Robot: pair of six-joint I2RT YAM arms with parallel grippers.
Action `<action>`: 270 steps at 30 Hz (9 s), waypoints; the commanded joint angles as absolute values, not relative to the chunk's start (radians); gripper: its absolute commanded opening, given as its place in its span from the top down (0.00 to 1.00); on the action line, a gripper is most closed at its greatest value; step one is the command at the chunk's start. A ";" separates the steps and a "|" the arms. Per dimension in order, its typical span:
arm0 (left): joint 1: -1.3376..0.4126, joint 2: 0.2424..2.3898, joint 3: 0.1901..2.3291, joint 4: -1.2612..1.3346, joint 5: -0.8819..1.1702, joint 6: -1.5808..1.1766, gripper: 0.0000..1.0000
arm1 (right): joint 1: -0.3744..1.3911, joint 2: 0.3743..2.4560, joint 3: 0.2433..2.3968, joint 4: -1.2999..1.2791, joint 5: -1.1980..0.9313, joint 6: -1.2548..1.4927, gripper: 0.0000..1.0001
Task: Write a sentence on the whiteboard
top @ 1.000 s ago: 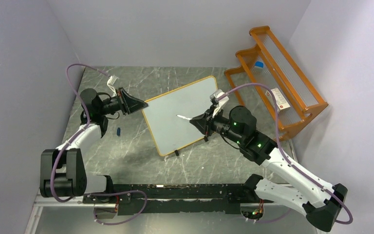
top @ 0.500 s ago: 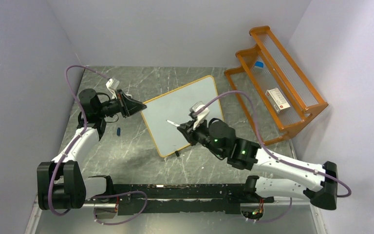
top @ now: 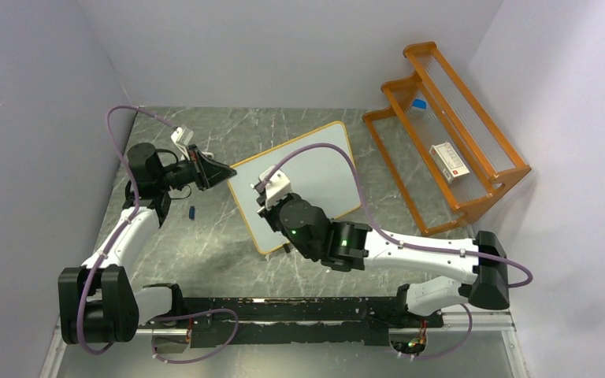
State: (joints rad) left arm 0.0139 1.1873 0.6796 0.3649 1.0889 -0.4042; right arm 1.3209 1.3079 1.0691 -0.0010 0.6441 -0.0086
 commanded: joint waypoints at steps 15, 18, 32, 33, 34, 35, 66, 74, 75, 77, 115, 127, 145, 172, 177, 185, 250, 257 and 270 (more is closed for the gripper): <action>-0.005 1.160 0.667 0.276 1.036 -0.375 0.95 | 1.346 1.502 1.298 -0.094 0.718 0.029 1.00; -0.021 1.159 0.669 0.265 1.033 -0.369 0.95 | 1.346 1.516 1.307 -0.092 0.712 0.034 1.00; -0.023 1.156 0.682 0.227 1.022 -0.342 0.95 | 1.346 1.566 1.350 -0.086 0.753 0.028 1.00; -0.023 1.155 0.682 0.226 1.022 -0.341 0.95 | 1.345 1.568 1.350 -0.083 0.757 0.027 1.00; -0.023 1.154 0.680 0.231 1.025 -0.344 0.95 | 1.346 1.570 1.348 -0.078 0.759 0.026 1.00; -0.023 1.154 0.680 0.233 1.024 -0.346 0.95 | 1.346 1.573 1.348 -0.077 0.764 0.024 1.00; -0.024 1.153 0.676 0.238 1.028 -0.350 0.95 | 1.340 1.635 1.379 -0.113 0.801 0.030 1.00; -0.024 1.154 0.677 0.236 1.026 -0.348 0.95 | 1.339 1.634 1.393 -0.169 0.790 0.054 1.00; -0.024 1.153 0.677 0.237 1.026 -0.350 0.95 | 1.341 1.635 1.393 -0.177 0.790 0.058 1.00; -0.025 1.153 0.678 0.235 1.025 -0.348 0.95 | 1.339 1.632 1.393 -0.189 0.787 0.069 1.00; -0.024 1.154 0.675 0.236 1.017 -0.352 0.95 | 1.354 1.603 1.359 -0.357 0.747 0.203 1.00; -0.026 1.155 0.675 0.232 1.015 -0.350 0.95 | 1.365 1.556 1.347 -0.310 0.750 0.193 1.00; -0.028 1.162 0.678 0.230 1.016 -0.350 0.95 | 1.345 1.537 1.320 -0.099 0.773 0.106 1.00; -0.032 1.165 0.677 0.229 1.017 -0.348 0.95 | 1.319 1.588 1.328 -0.085 0.748 0.107 1.00; -0.032 1.167 0.678 0.227 1.017 -0.347 0.95 | 1.315 1.597 1.331 -0.079 0.746 0.102 1.00; -0.035 1.168 0.679 0.224 1.017 -0.344 0.95 | 1.310 1.603 1.330 -0.062 0.744 0.100 1.00; -0.034 1.171 0.684 0.207 1.003 -0.332 0.95 | 1.308 1.560 1.268 -0.173 0.705 0.206 1.00; -0.034 1.172 0.684 0.207 1.003 -0.333 0.95 | 1.313 1.568 1.275 -0.167 0.705 0.201 1.00; -0.034 1.174 0.683 0.210 1.004 -0.336 0.95 | 1.313 1.561 1.259 -0.145 0.779 0.203 1.00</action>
